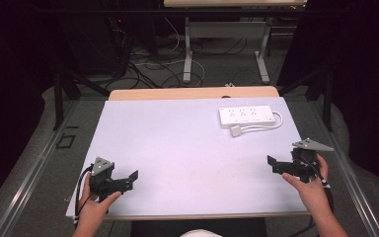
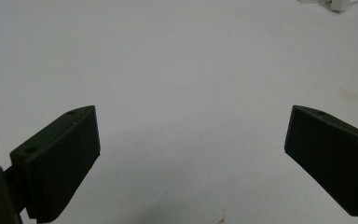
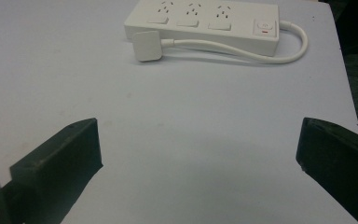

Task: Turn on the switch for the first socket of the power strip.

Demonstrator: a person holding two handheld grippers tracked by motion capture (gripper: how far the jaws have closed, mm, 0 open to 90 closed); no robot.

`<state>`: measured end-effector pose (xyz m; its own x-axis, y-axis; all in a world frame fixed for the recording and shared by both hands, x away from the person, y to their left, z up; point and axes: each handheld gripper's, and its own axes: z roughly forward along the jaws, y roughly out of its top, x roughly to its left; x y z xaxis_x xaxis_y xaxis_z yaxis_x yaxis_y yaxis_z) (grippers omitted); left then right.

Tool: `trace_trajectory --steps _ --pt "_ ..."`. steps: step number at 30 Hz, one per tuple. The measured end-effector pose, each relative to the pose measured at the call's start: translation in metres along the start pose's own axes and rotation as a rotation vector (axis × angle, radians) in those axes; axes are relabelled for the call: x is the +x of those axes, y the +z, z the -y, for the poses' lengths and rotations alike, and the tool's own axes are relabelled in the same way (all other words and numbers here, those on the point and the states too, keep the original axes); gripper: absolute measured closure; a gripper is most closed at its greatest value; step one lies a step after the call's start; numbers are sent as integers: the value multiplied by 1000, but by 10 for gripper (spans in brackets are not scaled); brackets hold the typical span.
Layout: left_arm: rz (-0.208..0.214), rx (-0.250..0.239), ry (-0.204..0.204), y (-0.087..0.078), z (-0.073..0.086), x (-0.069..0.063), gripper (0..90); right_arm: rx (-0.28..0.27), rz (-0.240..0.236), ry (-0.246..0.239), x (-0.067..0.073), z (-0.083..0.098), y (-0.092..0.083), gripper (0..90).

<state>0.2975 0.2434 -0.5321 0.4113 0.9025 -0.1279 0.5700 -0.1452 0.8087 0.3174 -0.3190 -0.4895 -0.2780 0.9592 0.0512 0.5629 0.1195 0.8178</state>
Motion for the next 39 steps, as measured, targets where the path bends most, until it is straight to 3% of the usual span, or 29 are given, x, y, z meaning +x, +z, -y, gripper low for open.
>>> trace_trajectory --steps 26,39 --pt "2 -3 -9 0 0 0 34 31 -16 -31 -1 -42 6 0" --pt "0 -1 -9 0 0 0 36 49 13 -68 -4 -66 15 0"
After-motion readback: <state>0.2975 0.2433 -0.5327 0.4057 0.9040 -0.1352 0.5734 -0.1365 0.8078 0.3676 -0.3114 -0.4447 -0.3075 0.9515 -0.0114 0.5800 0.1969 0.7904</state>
